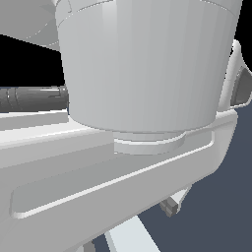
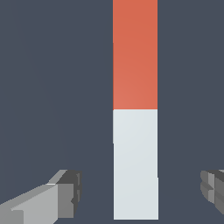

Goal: Insert the peg into the horizontal hole in a box.

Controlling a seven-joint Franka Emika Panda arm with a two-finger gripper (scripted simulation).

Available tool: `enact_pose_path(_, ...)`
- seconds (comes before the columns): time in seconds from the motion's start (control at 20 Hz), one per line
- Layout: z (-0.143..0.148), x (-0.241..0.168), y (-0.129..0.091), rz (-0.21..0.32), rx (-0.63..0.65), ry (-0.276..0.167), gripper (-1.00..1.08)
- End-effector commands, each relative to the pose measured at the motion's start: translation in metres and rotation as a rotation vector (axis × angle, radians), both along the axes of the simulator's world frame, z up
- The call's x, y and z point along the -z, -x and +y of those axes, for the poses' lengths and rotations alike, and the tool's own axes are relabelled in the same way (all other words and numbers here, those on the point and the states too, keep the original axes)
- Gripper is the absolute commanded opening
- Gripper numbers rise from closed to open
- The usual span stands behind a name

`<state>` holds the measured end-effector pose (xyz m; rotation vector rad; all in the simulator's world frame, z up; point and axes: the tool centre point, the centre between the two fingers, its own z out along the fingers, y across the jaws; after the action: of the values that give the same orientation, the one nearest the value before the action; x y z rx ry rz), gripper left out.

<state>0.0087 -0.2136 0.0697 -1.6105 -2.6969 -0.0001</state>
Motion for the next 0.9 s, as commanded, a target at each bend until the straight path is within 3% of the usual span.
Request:
enact_pose_path(0.0, -0.001, 0.0, -0.001, 0.0, -0.004, 0.0, 1.0)
enact_pose_path(0.85, 0.0, 0.05, -0.001, 0.0, -0.004, 0.0, 1.0)
